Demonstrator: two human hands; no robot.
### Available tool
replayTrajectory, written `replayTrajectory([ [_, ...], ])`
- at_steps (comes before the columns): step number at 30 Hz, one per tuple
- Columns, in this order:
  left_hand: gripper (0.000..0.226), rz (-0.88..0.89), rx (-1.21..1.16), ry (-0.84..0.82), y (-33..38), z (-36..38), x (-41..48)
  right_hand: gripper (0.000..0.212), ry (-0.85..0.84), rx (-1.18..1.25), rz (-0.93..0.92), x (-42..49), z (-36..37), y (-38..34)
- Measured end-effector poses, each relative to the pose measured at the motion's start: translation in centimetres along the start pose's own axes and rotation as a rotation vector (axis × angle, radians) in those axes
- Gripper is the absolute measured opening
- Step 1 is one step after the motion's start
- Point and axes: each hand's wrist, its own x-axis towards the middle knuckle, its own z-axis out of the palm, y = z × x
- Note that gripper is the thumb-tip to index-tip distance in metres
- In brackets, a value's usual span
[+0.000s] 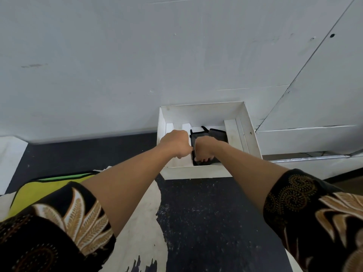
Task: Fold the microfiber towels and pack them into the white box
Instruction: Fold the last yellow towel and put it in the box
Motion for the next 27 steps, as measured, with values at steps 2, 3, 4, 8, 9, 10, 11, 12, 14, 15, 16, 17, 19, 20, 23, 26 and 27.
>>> replayTrajectory([
  [2, 0.03, 0.01, -0.011, 0.01, -0.2, -0.3, -0.6, 0.022, -0.12, 0.162, 0.025, -0.3, -0.1, 0.0],
  [3, 0.029, 0.009, -0.016, 0.016, -0.4, -0.5, -0.9, 0.024, -0.119, 0.243, 0.036, -0.5, -0.5, 0.1],
  [4, 0.028, 0.008, -0.021, 0.02, -0.5, -0.6, -1.2, 0.024, -0.084, 0.298, 0.044, -0.9, -1.0, 0.2],
  [8, 0.03, 0.027, -0.042, 0.029, -0.9, -0.9, -2.3, 0.025, 0.044, 0.136, 0.057, -2.1, -1.2, 0.7],
  [9, 0.032, 0.036, -0.046, 0.034, -1.0, -0.9, -2.5, 0.027, 0.025, 0.1, 0.053, -2.3, -0.8, 0.7],
  [10, 0.031, 0.048, -0.04, 0.046, -1.1, -1.0, -2.8, 0.029, 0.024, 0.089, 0.044, -2.4, -0.5, 0.5],
  [11, 0.028, 0.062, -0.03, 0.066, -1.1, -1.1, -3.1, 0.029, 0.051, 0.083, 0.033, -2.7, -0.4, 0.3],
  [12, 0.023, 0.072, -0.023, 0.086, -1.3, -1.2, -3.4, 0.029, 0.103, 0.083, 0.023, -2.9, -0.5, 0.0],
  [14, 0.027, 0.089, -0.023, 0.127, -1.8, -1.5, -4.1, 0.027, 0.261, 0.094, 0.005, -3.6, -1.0, -0.7],
  [15, 0.035, 0.092, -0.02, 0.156, -2.2, -1.7, -4.6, 0.025, 0.335, 0.119, 0.006, -3.9, -1.3, -1.2],
  [16, 0.041, 0.094, -0.006, 0.187, -2.6, -1.9, -5.0, 0.024, 0.394, 0.15, 0.007, -4.2, -1.5, -1.6],
  [17, 0.044, 0.098, 0.014, 0.22, -3.1, -2.1, -5.5, 0.023, 0.444, 0.177, 0.006, -4.7, -1.7, -2.2],
  [19, 0.042, 0.092, 0.043, 0.275, -4.4, -2.4, -6.8, 0.024, 0.531, 0.201, -0.005, -5.9, -1.8, -3.7],
  [20, 0.041, 0.085, 0.048, 0.296, -5.2, -2.4, -7.6, 0.026, 0.571, 0.201, -0.014, -6.6, -1.8, -4.6],
  [23, 0.04, 0.053, 0.056, 0.364, -8.1, -2.1, -10.3, 0.034, 0.673, 0.179, -0.057, -8.9, -0.6, -8.1],
  [26, 0.054, -0.031, 0.061, 0.386, -12.0, -0.8, -13.0, 0.039, 0.745, 0.178, -0.103, -10.9, 1.9, -12.3],
  [27, 0.057, -0.062, 0.055, 0.386, -13.4, -0.2, -14.0, 0.041, 0.762, 0.188, -0.123, -11.4, 3.0, -13.7],
])
